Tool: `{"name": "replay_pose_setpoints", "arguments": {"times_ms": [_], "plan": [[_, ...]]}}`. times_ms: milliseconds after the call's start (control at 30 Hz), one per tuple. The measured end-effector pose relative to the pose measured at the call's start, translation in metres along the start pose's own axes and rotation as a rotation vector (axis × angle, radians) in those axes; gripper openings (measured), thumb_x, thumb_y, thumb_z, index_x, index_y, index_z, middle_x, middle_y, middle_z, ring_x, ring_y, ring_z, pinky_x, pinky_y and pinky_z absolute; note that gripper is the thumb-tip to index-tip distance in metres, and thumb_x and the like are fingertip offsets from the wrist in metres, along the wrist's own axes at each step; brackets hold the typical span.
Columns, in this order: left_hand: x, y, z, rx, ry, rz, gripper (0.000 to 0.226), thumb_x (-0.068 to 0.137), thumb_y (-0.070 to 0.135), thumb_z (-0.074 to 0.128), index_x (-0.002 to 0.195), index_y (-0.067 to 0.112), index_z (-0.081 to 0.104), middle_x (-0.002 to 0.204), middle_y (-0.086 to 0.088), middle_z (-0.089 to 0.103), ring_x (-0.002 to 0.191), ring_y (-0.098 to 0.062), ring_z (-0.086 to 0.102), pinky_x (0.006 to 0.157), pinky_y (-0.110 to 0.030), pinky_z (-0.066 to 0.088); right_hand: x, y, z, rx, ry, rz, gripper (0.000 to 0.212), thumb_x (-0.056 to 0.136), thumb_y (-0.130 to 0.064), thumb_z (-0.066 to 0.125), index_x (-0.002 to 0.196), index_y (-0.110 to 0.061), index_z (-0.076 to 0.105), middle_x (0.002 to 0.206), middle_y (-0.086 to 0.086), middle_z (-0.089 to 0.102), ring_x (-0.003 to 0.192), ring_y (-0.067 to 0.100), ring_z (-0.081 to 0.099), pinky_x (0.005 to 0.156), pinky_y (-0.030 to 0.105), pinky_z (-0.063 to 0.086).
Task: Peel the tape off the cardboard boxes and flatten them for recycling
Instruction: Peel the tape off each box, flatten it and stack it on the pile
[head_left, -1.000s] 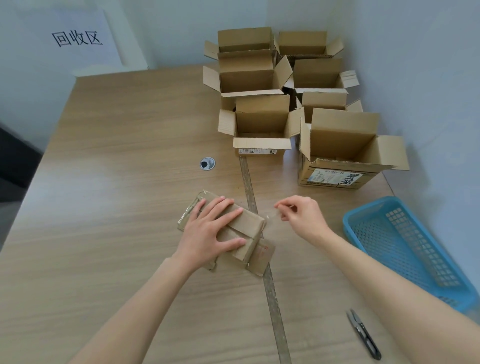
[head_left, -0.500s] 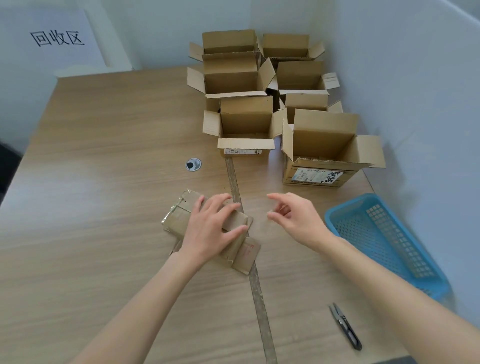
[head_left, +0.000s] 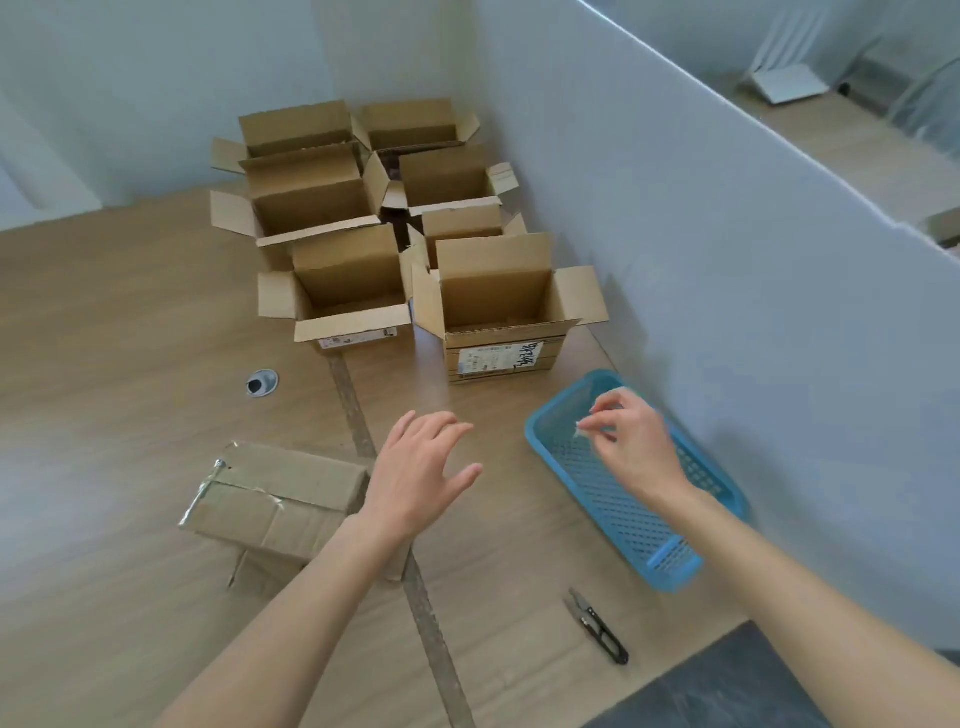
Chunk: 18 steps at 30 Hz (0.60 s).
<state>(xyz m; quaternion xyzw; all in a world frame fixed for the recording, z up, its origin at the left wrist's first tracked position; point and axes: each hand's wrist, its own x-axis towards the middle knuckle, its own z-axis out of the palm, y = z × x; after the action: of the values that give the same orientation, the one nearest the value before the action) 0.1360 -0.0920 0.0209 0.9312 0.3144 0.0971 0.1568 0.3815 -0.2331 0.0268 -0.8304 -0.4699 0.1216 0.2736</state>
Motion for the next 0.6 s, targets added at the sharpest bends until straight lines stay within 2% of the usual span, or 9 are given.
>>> {"name": "replay_pose_setpoints", "arguments": {"times_ms": [100, 167, 233, 300, 367, 467, 533, 600], "plan": [[0.003, 0.007, 0.007, 0.022, -0.032, 0.020, 0.055, 0.095, 0.053, 0.061, 0.141, 0.025, 0.057, 0.142, 0.005, 0.056, 0.136, -0.012, 0.046, 0.125, -0.038, 0.019, -0.011, 0.020, -0.012, -0.066, 0.013, 0.184, 0.024, 0.078, -0.001, 0.075, 0.074, -0.024, 0.077, 0.077, -0.008, 0.067, 0.073, 0.012, 0.065, 0.073, 0.033, 0.057], [0.004, 0.008, 0.009, 0.039, -0.050, 0.029, 0.055, 0.095, 0.053, 0.061, 0.141, 0.025, 0.057, 0.142, 0.004, 0.056, 0.136, -0.014, 0.047, 0.124, -0.038, 0.020, -0.016, 0.027, -0.015, -0.096, -0.027, 0.260, 0.029, 0.076, -0.001, 0.069, 0.071, -0.029, 0.070, 0.073, -0.007, 0.069, 0.077, 0.018, 0.068, 0.072, 0.036, 0.056], [0.005, 0.008, 0.009, 0.053, -0.068, 0.032, 0.054, 0.094, 0.052, 0.062, 0.141, 0.024, 0.058, 0.142, 0.003, 0.057, 0.136, -0.015, 0.048, 0.124, -0.040, 0.021, -0.020, 0.029, -0.014, -0.130, -0.087, 0.258, 0.023, 0.082, -0.005, 0.068, 0.091, -0.023, 0.079, 0.090, -0.001, 0.076, 0.094, 0.023, 0.070, 0.084, 0.039, 0.055], [0.005, 0.006, 0.009, 0.062, -0.079, 0.030, 0.054, 0.094, 0.051, 0.063, 0.141, 0.023, 0.058, 0.141, 0.003, 0.057, 0.136, -0.016, 0.048, 0.124, -0.040, 0.022, -0.020, 0.027, -0.011, -0.206, -0.173, 0.264, 0.025, 0.089, -0.020, 0.071, 0.113, -0.019, 0.077, 0.112, 0.004, 0.075, 0.112, 0.027, 0.066, 0.096, 0.041, 0.053], [0.004, 0.003, 0.007, 0.068, -0.088, 0.027, 0.053, 0.094, 0.050, 0.063, 0.140, 0.023, 0.058, 0.141, 0.003, 0.057, 0.136, -0.016, 0.048, 0.124, -0.040, 0.021, -0.018, 0.022, -0.009, -0.284, -0.197, 0.278, 0.020, 0.090, -0.035, 0.073, 0.103, -0.020, 0.078, 0.108, 0.007, 0.075, 0.110, 0.030, 0.067, 0.092, 0.042, 0.055], [0.003, -0.003, 0.003, 0.075, -0.088, 0.023, 0.053, 0.095, 0.049, 0.064, 0.140, 0.022, 0.058, 0.141, 0.002, 0.057, 0.136, -0.017, 0.048, 0.124, -0.041, 0.022, -0.015, 0.017, -0.007, -0.317, -0.159, 0.262, 0.018, 0.088, -0.032, 0.076, 0.085, -0.019, 0.064, 0.091, 0.004, 0.069, 0.093, 0.029, 0.066, 0.078, 0.040, 0.055], [0.000, -0.008, -0.002, 0.083, -0.077, 0.014, 0.052, 0.095, 0.047, 0.065, 0.140, 0.022, 0.058, 0.141, 0.002, 0.057, 0.136, -0.017, 0.048, 0.124, -0.041, 0.021, -0.014, 0.013, -0.003, -0.289, -0.146, 0.234, 0.027, 0.084, -0.026, 0.082, 0.086, -0.018, 0.056, 0.096, 0.000, 0.060, 0.090, 0.027, 0.061, 0.074, 0.038, 0.051], [-0.006, -0.016, -0.009, 0.095, -0.059, 0.006, 0.052, 0.094, 0.047, 0.065, 0.140, 0.023, 0.059, 0.141, 0.002, 0.057, 0.136, -0.017, 0.048, 0.124, -0.040, 0.020, -0.010, 0.011, -0.001, -0.273, -0.169, 0.239, 0.022, 0.082, -0.022, 0.084, 0.095, -0.016, 0.067, 0.106, 0.001, 0.058, 0.098, 0.027, 0.061, 0.081, 0.039, 0.052]]}}
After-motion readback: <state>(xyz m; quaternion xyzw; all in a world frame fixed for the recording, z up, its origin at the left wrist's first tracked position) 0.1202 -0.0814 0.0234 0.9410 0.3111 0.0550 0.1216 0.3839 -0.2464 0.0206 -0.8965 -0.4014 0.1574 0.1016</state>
